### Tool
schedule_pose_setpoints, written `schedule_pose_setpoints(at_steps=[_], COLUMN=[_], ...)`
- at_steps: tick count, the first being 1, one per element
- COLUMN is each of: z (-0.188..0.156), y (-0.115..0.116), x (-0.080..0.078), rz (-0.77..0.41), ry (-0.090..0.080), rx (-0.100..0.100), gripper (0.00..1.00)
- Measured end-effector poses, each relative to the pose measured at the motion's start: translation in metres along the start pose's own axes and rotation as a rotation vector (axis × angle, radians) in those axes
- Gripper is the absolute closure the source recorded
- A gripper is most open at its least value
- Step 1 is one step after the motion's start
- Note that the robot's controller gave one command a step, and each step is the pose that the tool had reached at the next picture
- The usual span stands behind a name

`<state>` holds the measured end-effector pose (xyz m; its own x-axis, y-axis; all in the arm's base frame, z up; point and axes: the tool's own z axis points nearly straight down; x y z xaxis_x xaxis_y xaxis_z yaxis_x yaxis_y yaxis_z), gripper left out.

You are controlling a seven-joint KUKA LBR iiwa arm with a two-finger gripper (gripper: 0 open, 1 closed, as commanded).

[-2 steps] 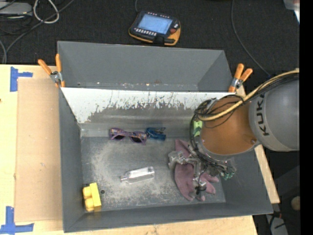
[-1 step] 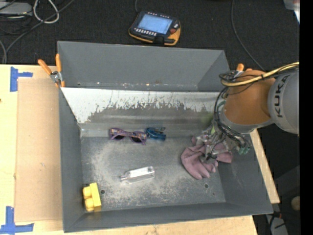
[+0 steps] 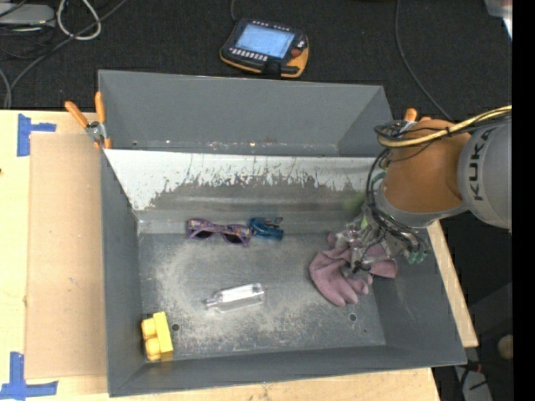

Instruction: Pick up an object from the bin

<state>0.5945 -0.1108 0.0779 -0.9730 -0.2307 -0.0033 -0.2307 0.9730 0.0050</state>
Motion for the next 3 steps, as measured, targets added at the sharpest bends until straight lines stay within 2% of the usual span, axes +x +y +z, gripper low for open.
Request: schedule_pose_setpoints(at_steps=[1, 2, 3], z=[-0.0146, -0.0066, -0.007], y=[-0.0031, 0.0012, 0.0005], x=[-0.0045, -0.0006, -0.0006], rz=[0.02, 0.025, 0.03], ry=[-0.002, 0.001, 0.001], rx=[-0.002, -0.003, -0.003], gripper=[1.0, 0.0, 1.0])
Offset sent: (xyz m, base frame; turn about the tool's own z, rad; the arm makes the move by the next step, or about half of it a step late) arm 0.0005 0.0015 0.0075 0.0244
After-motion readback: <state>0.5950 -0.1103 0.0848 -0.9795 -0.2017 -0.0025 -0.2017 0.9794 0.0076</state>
